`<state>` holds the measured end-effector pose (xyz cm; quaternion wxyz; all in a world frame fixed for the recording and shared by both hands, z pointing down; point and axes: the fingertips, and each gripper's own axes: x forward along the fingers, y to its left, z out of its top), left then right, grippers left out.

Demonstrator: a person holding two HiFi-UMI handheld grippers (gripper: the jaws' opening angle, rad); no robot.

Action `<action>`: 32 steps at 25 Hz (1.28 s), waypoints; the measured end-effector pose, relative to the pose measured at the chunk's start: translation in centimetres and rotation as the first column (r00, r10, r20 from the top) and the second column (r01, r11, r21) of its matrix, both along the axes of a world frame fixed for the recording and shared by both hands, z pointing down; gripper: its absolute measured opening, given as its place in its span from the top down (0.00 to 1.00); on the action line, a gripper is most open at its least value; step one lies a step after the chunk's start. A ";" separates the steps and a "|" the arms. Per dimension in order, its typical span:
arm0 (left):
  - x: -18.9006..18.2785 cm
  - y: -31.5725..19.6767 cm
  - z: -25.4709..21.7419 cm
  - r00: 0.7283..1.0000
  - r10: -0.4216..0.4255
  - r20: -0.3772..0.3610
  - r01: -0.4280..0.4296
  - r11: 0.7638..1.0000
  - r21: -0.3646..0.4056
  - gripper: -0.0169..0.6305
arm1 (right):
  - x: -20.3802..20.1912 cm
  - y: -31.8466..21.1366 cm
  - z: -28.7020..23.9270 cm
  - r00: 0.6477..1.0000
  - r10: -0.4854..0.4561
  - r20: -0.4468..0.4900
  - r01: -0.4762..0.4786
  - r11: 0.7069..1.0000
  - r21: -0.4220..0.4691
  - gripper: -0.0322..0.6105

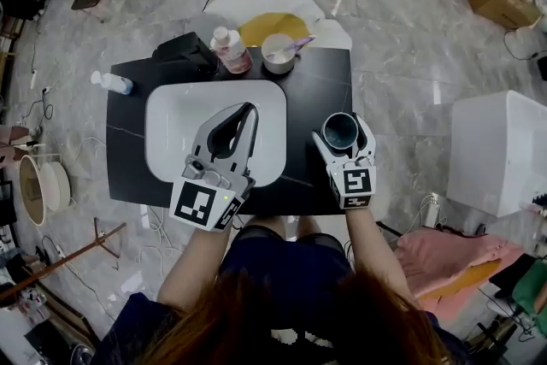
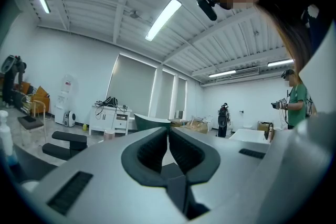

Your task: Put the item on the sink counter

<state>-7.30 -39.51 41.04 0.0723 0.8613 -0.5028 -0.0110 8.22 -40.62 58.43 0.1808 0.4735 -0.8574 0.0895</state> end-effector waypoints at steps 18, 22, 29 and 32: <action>0.5 -0.1 -4.9 1.000 -0.019 -0.010 0.020 0.996 0.091 0.93 | 3.2 -1.0 -15.3 0.967 0.032 0.252 -0.078 0.982 0.172 0.54; 0.2 -0.2 -7.0 0.999 -0.046 -0.008 0.046 0.992 0.120 0.93 | 4.6 -0.8 -20.5 0.967 0.075 0.243 -0.136 0.960 0.244 0.79; 0.3 0.7 -10.1 0.998 -0.067 -0.010 0.068 0.985 0.161 0.93 | 5.4 1.0 -27.1 0.957 0.067 0.284 -0.161 0.932 0.324 0.93; 0.2 1.2 -10.9 0.997 -0.077 -0.013 0.078 0.982 0.172 0.93 | 5.8 1.7 -29.1 0.954 0.064 0.294 -0.170 0.920 0.352 0.93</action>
